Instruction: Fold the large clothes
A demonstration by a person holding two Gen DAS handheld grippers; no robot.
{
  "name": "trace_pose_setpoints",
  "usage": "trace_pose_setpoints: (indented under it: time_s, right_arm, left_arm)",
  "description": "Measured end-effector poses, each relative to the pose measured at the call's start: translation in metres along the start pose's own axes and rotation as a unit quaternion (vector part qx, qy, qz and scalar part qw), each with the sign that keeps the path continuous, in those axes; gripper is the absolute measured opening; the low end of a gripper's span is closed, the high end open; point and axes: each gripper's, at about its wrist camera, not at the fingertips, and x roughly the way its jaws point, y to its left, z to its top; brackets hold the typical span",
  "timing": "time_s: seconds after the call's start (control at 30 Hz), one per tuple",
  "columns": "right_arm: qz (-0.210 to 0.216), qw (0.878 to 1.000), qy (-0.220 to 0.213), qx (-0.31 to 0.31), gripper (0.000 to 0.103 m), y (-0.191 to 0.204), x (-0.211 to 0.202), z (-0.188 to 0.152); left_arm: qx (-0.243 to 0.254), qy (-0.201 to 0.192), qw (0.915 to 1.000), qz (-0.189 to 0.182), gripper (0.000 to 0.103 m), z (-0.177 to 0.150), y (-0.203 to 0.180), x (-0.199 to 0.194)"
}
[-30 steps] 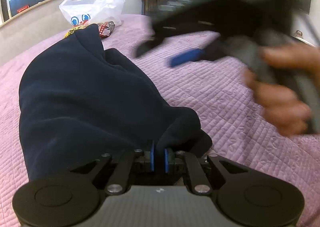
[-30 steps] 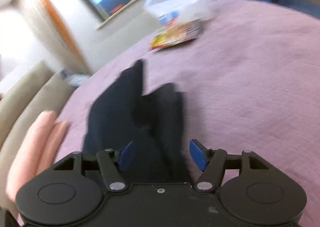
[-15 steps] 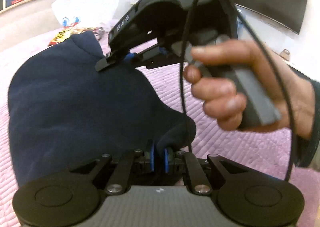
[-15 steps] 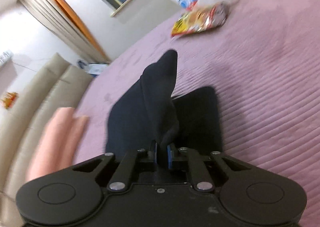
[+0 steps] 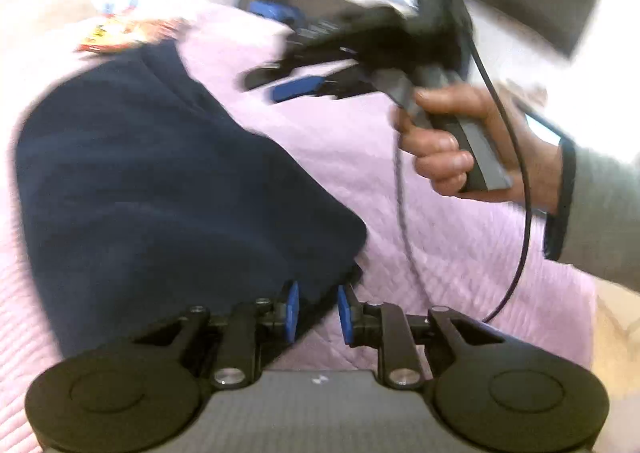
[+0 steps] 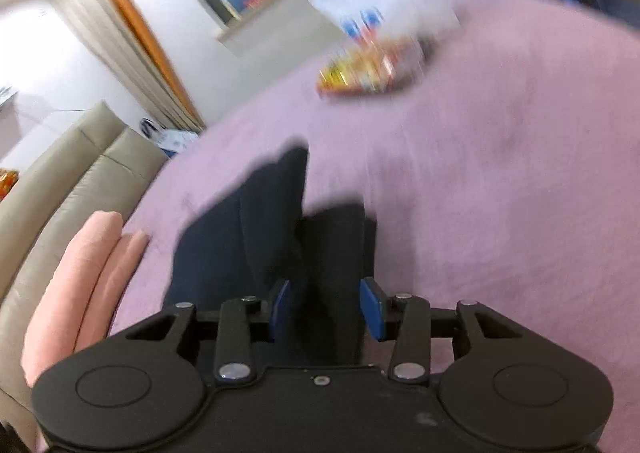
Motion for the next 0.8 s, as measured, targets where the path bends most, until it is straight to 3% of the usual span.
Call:
trace_pose_setpoints:
  time_s: [0.1, 0.17, 0.3, 0.33, 0.37, 0.43, 0.47, 0.53, 0.57, 0.67, 0.7, 0.73, 0.8]
  right_arm:
    - [0.022, 0.996, -0.017, -0.084, 0.044, 0.027, 0.02, 0.018]
    - [0.054, 0.991, -0.015, -0.122, 0.025, 0.046, 0.049, 0.024]
    - [0.053, 0.984, 0.027, -0.166, 0.024, 0.073, 0.115, 0.017]
    - [0.037, 0.982, 0.039, -0.181, 0.022, 0.076, 0.129, 0.013]
    - [-0.003, 0.978, 0.049, -0.204, 0.013, 0.078, 0.145, 0.006]
    - [-0.106, 0.96, 0.055, -0.253, 0.013, 0.075, 0.173, -0.007]
    - [-0.119, 0.96, 0.06, -0.248, 0.013, 0.064, 0.181, -0.011]
    - [-0.101, 0.977, 0.063, -0.176, 0.01, 0.039, 0.179, -0.008]
    - [-0.112, 0.976, 0.059, -0.175, 0.005, 0.037, 0.178, -0.009]
    - [-0.164, 0.963, 0.046, -0.207, 0.005, 0.038, 0.17, -0.015]
    - [-0.173, 0.961, 0.048, -0.208, 0.007, 0.039, 0.164, -0.014]
    - [-0.176, 0.962, 0.05, -0.205, 0.015, 0.039, 0.154, -0.014]
    - [-0.174, 0.965, 0.045, -0.193, 0.016, 0.043, 0.13, -0.006]
  left_arm:
    - [-0.076, -0.033, 0.9962, 0.026, 0.024, 0.008, 0.039, -0.024]
    - [-0.132, -0.056, 0.9895, 0.022, 0.022, 0.01, 0.068, -0.022]
    - [-0.184, -0.064, 0.9807, -0.016, 0.018, -0.001, 0.097, 0.009]
    - [-0.196, -0.069, 0.9779, -0.021, 0.016, -0.009, 0.103, 0.014]
    - [-0.21, -0.076, 0.9744, -0.024, 0.01, -0.018, 0.108, 0.016]
    - [-0.238, -0.087, 0.9667, -0.037, 0.004, -0.03, 0.115, 0.014]
    - [-0.248, -0.089, 0.9636, -0.046, 0.004, -0.037, 0.117, 0.013]
    - [-0.246, -0.086, 0.9645, -0.045, 0.004, -0.041, 0.117, 0.008]
    - [-0.238, -0.083, 0.9668, -0.039, 0.004, -0.043, 0.115, 0.005]
    - [-0.243, -0.072, 0.9663, -0.047, 0.004, -0.045, 0.114, -0.002]
    - [-0.243, -0.064, 0.9666, -0.049, 0.004, -0.046, 0.114, -0.003]
    - [-0.241, -0.058, 0.9676, -0.048, 0.004, -0.046, 0.112, -0.004]
    - [-0.234, -0.051, 0.9701, -0.038, 0.005, -0.049, 0.104, -0.016]
